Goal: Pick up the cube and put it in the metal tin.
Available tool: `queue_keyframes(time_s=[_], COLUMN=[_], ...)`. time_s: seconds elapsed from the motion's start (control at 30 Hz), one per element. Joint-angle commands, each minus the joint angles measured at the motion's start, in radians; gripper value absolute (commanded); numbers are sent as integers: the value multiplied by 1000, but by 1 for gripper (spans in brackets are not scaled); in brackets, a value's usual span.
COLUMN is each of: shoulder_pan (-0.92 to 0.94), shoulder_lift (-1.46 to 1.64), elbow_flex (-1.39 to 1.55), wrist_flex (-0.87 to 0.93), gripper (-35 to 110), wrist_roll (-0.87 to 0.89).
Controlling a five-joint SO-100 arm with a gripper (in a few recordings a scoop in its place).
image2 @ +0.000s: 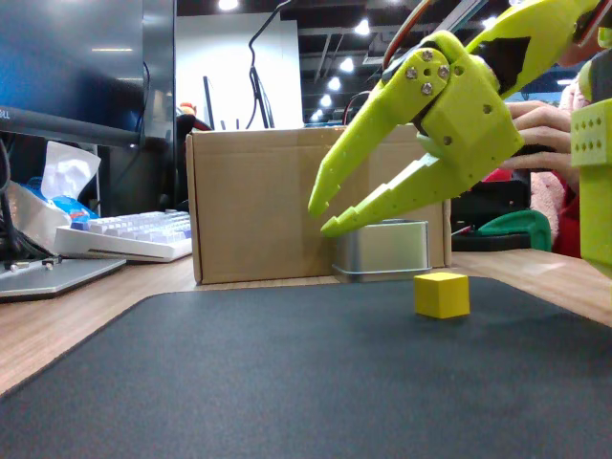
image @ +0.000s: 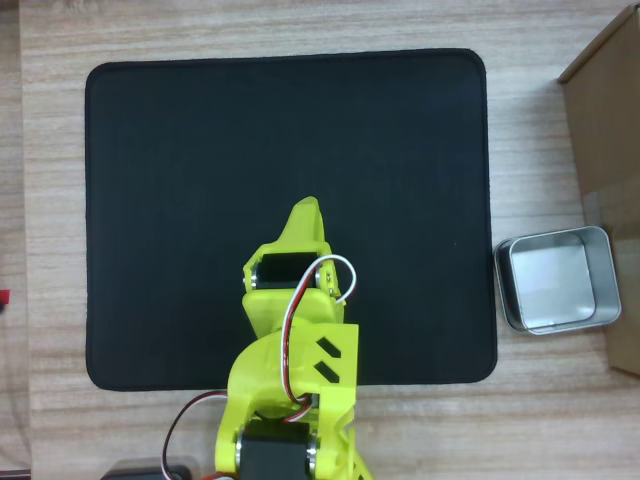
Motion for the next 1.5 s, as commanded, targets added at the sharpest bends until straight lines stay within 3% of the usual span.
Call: queue_keyframes(time_s=[0.0, 0.43, 0.5, 0.9, 1.17, 1.3, 1.47], shoulder_pan=[8, 51, 52, 121, 95, 121, 156], shoulder_lift=[21, -156, -215, -634, -839, -888, -904], elbow_flex=[12, -170, -247, -621, -626, -756, -718], wrist_flex=[48, 44, 86, 413, 457, 624, 686], gripper=[0, 13, 13, 20, 28, 29, 29], wrist_roll=[-21, -58, -236, -469, -618, -629, -744])
